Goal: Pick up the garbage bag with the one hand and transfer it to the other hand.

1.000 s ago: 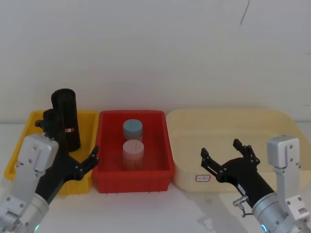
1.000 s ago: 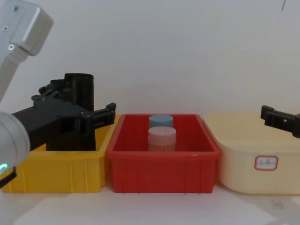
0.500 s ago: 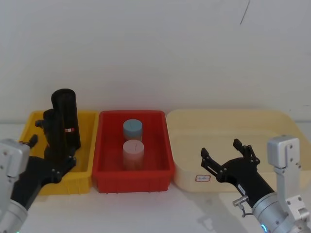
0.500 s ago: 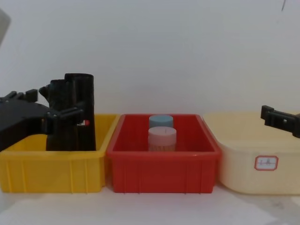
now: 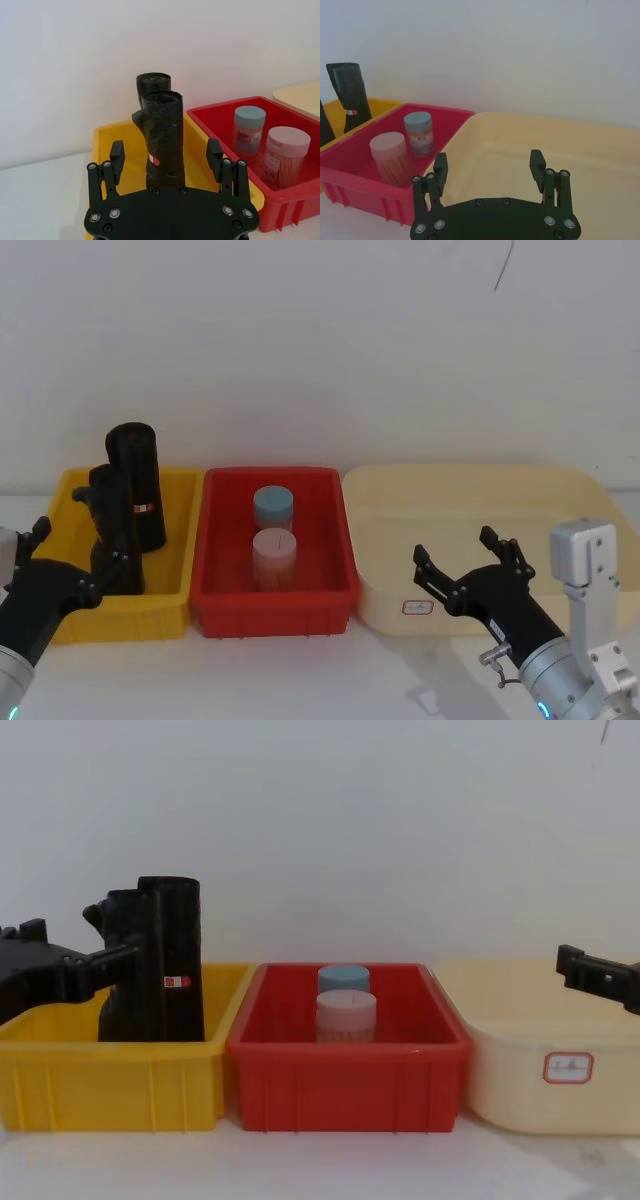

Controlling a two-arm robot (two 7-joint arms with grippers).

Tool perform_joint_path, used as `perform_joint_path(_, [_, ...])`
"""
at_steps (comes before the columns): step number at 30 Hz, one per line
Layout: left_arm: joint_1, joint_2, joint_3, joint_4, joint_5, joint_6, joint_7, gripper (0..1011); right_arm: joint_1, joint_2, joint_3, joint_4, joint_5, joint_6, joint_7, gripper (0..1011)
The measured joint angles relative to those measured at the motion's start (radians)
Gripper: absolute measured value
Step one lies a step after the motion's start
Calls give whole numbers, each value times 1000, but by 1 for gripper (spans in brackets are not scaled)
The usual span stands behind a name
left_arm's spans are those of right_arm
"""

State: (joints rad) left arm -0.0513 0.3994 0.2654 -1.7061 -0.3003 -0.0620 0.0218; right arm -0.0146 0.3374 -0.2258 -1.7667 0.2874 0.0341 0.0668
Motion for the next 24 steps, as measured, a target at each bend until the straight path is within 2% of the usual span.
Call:
perform_joint_path(8, [-40, -10, -6, 51, -28, -3, -46, 1002, 0, 0, 0, 0, 0, 0, 0, 1001])
perform_joint_path(24, [-128, -31, 14, 139, -36, 8, -121, 1002, 0, 0, 0, 0, 0, 0, 0, 1001])
